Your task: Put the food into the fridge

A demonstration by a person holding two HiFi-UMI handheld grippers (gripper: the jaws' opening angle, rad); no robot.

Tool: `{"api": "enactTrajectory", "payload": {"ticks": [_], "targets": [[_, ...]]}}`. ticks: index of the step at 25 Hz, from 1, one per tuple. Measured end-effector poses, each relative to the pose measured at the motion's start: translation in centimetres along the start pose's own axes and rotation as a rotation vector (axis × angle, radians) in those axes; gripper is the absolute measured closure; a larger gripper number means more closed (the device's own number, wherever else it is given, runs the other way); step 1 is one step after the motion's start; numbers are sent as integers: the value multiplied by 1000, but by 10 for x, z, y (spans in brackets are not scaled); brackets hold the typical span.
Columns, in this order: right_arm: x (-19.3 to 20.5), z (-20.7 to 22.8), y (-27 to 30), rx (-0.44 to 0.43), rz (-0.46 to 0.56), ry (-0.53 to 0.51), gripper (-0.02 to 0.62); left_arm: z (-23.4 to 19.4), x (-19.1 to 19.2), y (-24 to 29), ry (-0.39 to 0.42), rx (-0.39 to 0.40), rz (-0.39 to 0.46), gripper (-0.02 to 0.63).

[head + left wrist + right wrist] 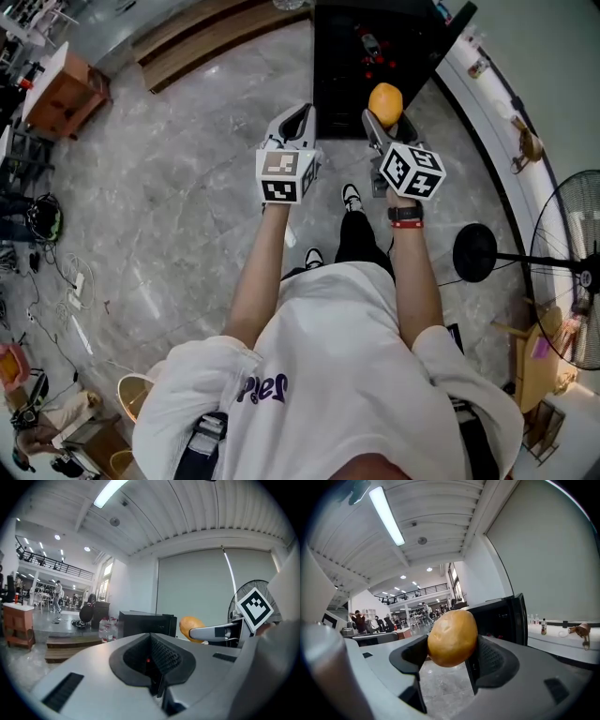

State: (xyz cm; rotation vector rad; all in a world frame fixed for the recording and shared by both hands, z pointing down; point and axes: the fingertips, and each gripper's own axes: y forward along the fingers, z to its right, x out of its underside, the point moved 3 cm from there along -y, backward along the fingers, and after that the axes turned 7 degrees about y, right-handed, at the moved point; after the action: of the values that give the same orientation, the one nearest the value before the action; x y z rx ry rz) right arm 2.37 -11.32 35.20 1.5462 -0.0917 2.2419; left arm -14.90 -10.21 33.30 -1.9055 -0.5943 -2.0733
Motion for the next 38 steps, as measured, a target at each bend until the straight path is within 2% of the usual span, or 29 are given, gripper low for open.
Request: {"api": "enactTrajectory", "payload": {"ticks": [13,38], "targets": [[18,75,106,-42,-103,25,259,-19,47,109,17,-2,-82,588],[91,177,225,-32,-237,42,258,-31,152,227,-4,66,-181,588]]}}
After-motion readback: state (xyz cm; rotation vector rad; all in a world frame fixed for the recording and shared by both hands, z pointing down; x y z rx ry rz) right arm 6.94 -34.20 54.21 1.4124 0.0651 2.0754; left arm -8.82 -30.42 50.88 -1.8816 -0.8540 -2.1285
